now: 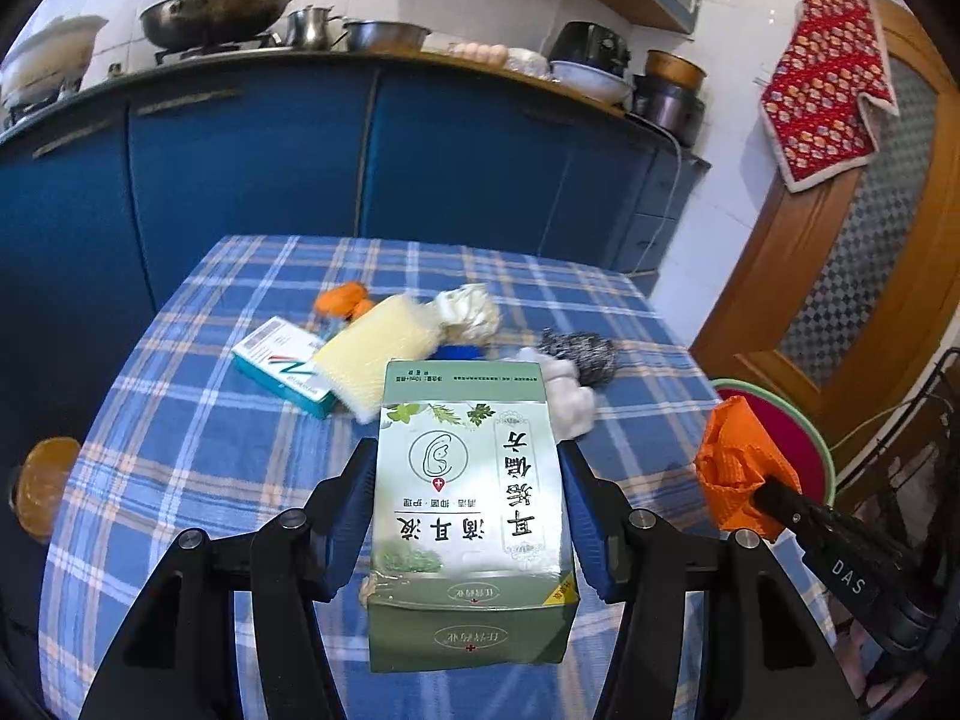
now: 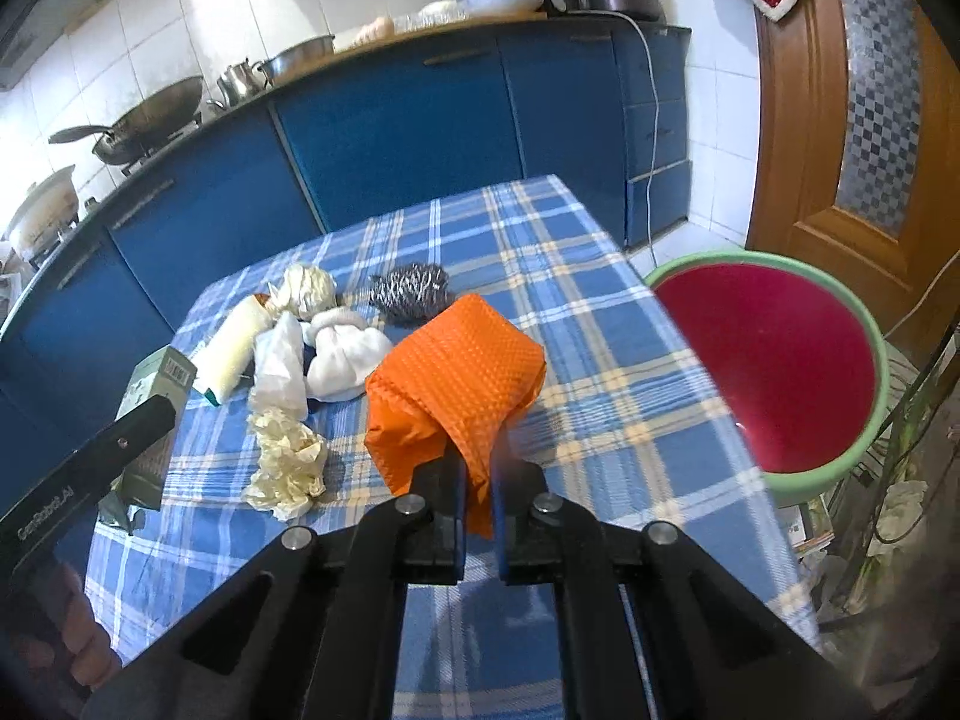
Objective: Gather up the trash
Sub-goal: 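Carry the box and orange bag over the red bucket with both tools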
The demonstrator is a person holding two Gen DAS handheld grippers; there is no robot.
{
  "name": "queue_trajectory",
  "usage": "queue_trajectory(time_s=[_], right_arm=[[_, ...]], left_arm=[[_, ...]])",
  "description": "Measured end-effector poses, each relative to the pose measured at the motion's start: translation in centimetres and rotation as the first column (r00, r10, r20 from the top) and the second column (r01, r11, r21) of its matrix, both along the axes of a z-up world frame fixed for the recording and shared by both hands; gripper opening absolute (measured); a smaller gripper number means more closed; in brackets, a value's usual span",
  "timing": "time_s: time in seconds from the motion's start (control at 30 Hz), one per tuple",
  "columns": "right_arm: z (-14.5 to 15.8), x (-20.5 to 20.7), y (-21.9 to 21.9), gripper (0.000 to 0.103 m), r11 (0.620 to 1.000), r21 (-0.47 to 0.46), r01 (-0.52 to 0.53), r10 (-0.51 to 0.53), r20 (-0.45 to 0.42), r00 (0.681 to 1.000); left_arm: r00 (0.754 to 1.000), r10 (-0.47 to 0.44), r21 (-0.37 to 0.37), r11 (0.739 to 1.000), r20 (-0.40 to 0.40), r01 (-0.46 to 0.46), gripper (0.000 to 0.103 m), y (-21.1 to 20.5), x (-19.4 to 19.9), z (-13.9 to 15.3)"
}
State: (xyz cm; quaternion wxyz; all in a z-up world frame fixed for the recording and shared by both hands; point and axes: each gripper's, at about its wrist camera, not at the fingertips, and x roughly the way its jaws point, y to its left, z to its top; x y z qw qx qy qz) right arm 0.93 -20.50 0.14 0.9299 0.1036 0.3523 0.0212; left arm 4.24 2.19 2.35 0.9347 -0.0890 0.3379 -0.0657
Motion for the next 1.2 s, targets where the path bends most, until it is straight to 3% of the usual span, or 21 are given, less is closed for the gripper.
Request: queue_trajectory(time_s=[0.4,1.2], right_arm=[[2.1,-1.7,-3.7,0.009,0.997,0.009,0.075,-0.075,0.07,0.995],[1.4,-0.7,-12.7,0.009,0.974,0.053,0.221,-0.225,0.069,0.972]], left_arm=[[0.99,-0.135,0.004,0.991,0.032,0.135,0.06,-4.5,1.3,1.2],[0.956,-0.291,0.054,0.956,0.022,0.289,0.059,-15.3,5.2,2.0]])
